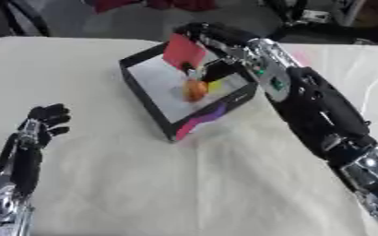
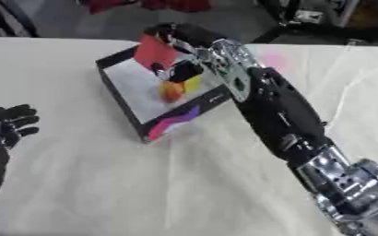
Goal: Pick up objects on the table and place them in the box.
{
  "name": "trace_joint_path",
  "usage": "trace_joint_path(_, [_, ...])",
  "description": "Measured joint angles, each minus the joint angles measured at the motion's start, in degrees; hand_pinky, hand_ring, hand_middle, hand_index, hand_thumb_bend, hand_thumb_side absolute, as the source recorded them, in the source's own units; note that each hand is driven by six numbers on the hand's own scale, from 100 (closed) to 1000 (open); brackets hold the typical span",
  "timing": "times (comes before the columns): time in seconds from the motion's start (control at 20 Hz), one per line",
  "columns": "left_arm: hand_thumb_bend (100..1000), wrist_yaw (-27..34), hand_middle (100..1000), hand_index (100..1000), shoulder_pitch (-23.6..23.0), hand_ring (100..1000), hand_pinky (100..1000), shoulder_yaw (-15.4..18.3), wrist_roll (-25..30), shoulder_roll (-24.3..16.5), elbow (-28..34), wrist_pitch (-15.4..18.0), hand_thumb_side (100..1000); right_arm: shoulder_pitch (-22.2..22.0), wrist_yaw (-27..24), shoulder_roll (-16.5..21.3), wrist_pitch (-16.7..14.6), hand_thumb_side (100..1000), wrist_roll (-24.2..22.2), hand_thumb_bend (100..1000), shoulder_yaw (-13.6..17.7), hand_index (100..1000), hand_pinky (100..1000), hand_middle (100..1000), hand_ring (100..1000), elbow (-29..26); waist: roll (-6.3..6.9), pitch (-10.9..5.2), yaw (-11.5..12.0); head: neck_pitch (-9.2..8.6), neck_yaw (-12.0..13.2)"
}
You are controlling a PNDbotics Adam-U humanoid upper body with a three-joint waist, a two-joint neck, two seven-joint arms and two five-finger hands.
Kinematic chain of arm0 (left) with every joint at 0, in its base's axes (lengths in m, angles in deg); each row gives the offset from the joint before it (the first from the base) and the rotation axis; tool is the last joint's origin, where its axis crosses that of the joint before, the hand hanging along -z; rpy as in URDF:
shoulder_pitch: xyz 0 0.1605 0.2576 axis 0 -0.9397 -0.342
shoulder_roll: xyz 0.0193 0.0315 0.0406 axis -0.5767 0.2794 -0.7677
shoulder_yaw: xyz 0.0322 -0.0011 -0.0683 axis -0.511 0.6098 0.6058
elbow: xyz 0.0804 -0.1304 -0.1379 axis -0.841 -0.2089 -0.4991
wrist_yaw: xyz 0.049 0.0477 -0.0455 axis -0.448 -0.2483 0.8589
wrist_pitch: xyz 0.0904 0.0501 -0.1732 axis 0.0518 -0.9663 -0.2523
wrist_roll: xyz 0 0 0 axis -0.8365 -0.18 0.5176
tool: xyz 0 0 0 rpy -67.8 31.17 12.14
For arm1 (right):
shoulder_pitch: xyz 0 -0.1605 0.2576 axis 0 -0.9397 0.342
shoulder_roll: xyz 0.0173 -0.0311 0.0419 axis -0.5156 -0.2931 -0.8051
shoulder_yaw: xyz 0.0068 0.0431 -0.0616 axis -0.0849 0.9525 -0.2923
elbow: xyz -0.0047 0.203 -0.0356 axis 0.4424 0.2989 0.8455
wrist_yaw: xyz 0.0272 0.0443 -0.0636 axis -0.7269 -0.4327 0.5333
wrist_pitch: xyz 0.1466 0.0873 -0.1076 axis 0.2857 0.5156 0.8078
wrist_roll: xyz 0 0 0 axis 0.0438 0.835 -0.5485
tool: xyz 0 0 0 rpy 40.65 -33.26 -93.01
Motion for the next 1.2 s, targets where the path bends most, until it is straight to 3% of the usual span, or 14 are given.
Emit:
trace_joint_path(0.05, [138,0.0,732,816,0.0,791,786,0.0,0.0,0.0,0.0,0.0,1000,-0.1,-0.3,0.0,-0.1,878,-0.2,100,0.0,992,838,942,876,0.0,0.0,0.0,-0.1,0.0,0.1])
trace_joint_path(0.15, [138,0.0,732,816,0.0,790,786,0.0,0.0,0.0,0.0,0.0,1000,-0.5,-1.4,0.0,-0.3,911,-0.4,100,0.1,990,862,946,906,0.0,0.0,0.0,-0.2,0.0,0.2])
trace_joint_path(0.55, [138,0.0,732,817,-0.1,790,786,0.0,0.0,0.0,0.0,0.0,1000,-2.0,-9.2,0.7,1.0,978,-2.4,100,0.1,987,888,946,927,-2.6,0.0,0.0,-1.0,0.0,0.5])
trace_joint_path(0.7, [139,0.0,732,817,-0.1,790,786,0.0,0.0,0.0,0.0,0.0,1000,-2.6,-13.3,1.7,2.3,954,-2.9,100,0.1,987,891,945,928,-5.0,0.0,0.0,-1.4,0.0,0.7])
trace_joint_path(0.9, [138,-0.1,732,817,-0.2,790,786,0.0,-0.2,-0.1,0.0,-0.1,1000,-3.4,-16.9,4.1,4.5,849,-1.8,100,0.5,991,902,950,936,-9.2,0.0,0.0,-2.0,0.0,1.2])
trace_joint_path(1.2, [136,-0.2,733,817,-0.7,790,786,0.3,-0.4,-0.1,0.0,-0.2,1000,-5.4,-14.6,8.5,10.0,804,3.5,100,3.6,988,900,945,931,-10.9,0.0,0.0,-2.9,0.0,2.0])
